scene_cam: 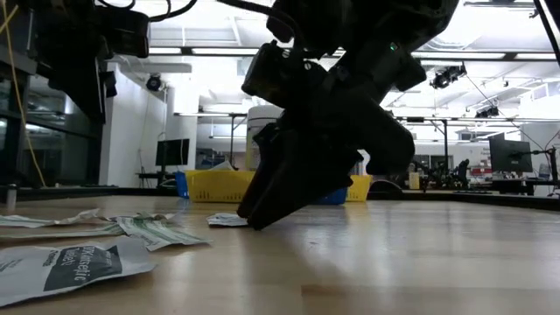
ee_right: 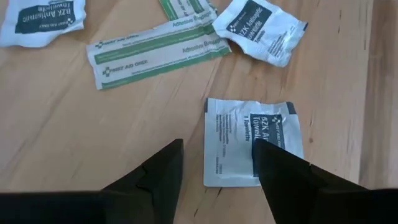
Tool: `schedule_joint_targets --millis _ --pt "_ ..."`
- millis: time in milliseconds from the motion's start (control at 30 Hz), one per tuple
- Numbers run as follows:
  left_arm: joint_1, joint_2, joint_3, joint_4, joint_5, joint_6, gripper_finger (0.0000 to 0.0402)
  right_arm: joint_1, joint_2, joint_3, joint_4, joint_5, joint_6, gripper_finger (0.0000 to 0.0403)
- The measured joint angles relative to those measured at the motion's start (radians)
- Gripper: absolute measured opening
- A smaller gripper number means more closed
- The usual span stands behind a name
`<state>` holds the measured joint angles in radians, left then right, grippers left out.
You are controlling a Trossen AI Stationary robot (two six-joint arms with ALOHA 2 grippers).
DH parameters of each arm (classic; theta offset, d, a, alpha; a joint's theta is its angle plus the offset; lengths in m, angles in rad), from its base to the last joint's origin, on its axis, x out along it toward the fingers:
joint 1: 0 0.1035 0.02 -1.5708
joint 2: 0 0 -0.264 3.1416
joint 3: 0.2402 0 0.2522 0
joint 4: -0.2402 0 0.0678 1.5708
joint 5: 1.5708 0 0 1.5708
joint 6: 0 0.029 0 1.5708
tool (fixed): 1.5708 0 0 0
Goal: Pick & Place First Aid Supplies
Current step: Put the black towelette pack into the right blue bin
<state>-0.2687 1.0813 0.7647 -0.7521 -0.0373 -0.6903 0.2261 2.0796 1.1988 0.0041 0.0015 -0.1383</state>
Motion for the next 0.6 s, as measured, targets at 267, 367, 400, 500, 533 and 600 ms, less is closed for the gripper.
schedule_joint_targets --millis 267,367,400,500,533,600 --pt "0.000 0.000 0.000 0.000 0.000 0.000 0.0111 -0.018 -0.001 0.002 -0.091 -0.023 0.007 0.0151" --pt "0.000 0.000 0.000 0.000 0.000 0.000 0.0111 -0.018 -0.002 0.002 -0.118 -0.008 0.007 0.0134" --pt "0.000 0.000 0.000 0.000 0.000 0.000 0.0111 -0.018 -0.002 0.002 -0.124 -0.006 0.007 0.0128" --pt "0.000 0.000 0.000 0.000 0.000 0.000 0.0111 -0.018 -0.002 0.002 -0.132 0.000 0.007 0.0111" --pt "0.000 0.000 0.000 0.000 0.000 0.000 0.0111 -0.018 -0.002 0.001 -0.133 0.005 0.007 0.0105" --pt "0.000 0.000 0.000 0.000 0.000 0.000 0.0111 -0.015 -0.001 0.001 -0.134 0.016 0.007 0.0092"
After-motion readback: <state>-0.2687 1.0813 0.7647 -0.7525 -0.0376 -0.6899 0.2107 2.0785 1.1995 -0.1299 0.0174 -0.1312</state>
